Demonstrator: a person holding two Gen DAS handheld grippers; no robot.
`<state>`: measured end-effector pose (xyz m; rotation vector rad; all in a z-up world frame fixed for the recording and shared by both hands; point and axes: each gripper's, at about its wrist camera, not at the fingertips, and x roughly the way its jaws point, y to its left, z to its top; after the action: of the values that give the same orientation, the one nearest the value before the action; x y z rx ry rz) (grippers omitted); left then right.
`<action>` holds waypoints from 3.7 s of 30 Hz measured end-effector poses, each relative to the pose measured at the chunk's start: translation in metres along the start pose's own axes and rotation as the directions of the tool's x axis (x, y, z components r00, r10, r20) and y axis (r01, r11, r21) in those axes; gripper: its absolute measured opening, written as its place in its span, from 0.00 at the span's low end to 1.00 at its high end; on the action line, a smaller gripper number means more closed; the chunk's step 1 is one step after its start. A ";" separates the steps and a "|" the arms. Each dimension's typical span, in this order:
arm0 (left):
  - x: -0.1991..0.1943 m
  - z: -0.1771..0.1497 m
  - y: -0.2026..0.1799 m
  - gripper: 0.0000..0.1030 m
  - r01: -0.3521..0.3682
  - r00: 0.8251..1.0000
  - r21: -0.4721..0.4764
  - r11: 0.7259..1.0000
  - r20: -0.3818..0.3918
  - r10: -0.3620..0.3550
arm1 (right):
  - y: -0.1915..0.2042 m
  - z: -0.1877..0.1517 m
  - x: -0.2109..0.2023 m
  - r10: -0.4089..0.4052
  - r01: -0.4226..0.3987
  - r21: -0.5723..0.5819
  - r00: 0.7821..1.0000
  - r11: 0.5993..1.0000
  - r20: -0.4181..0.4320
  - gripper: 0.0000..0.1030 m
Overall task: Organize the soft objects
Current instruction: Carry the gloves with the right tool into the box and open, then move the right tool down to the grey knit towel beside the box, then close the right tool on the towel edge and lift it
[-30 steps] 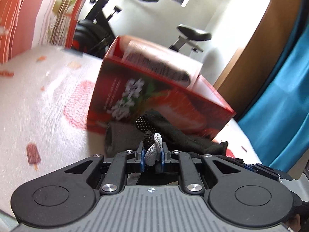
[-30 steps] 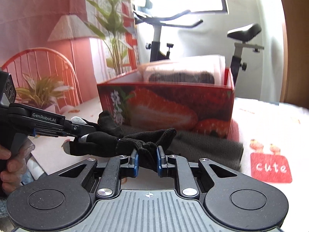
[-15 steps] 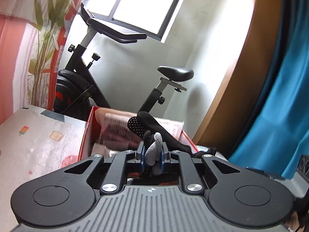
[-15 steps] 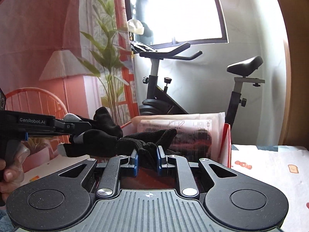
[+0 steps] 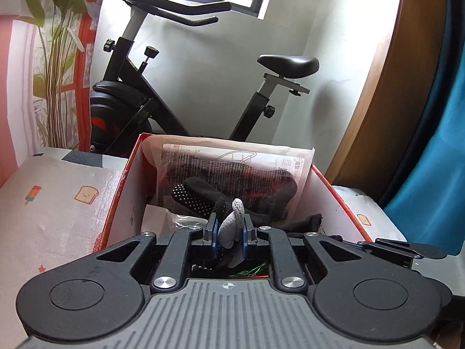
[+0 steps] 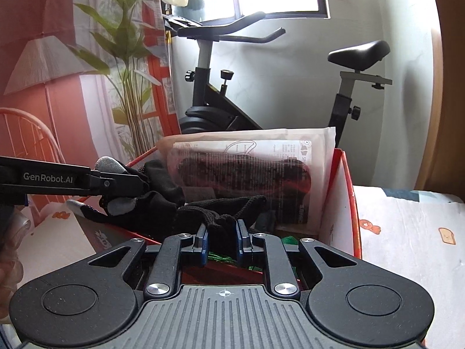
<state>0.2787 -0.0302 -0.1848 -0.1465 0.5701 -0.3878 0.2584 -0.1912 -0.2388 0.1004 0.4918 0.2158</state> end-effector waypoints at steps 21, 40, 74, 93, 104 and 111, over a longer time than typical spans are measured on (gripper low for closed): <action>-0.055 -0.023 0.004 1.00 -0.031 0.994 0.022 0.999 0.108 0.029 | -0.004 -0.033 -0.065 -0.090 0.091 0.004 0.979 0.996 0.181 0.82; -0.104 -0.087 0.011 1.00 -0.184 0.980 -0.021 0.983 0.079 0.185 | -0.003 -0.102 -0.117 -0.186 0.175 0.068 0.954 0.982 0.236 1.00; -0.019 -0.105 0.035 1.00 -0.214 0.973 -0.111 0.971 -0.116 0.201 | -0.071 -0.122 -0.023 -0.188 0.194 0.243 0.981 0.950 -0.048 0.75; -0.003 -0.113 0.040 0.53 -0.148 0.978 -0.111 0.983 -0.164 0.129 | -0.048 -0.119 -0.012 -0.137 0.149 0.123 0.985 0.981 -0.102 0.48; -0.014 -0.126 0.033 0.32 -0.103 0.982 -0.068 0.992 -0.166 0.090 | -0.042 -0.119 -0.015 -0.120 0.130 0.085 0.986 0.988 -0.116 0.30; -0.026 -0.132 0.035 0.32 -0.118 0.979 -0.077 0.990 -0.177 0.103 | -0.040 -0.129 -0.033 -0.132 0.144 0.095 0.984 0.985 -0.119 0.10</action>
<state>0.1973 0.0084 -0.2901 -0.1648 0.7639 -0.2693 0.1754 -0.2319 -0.3424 0.1547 0.6195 0.0601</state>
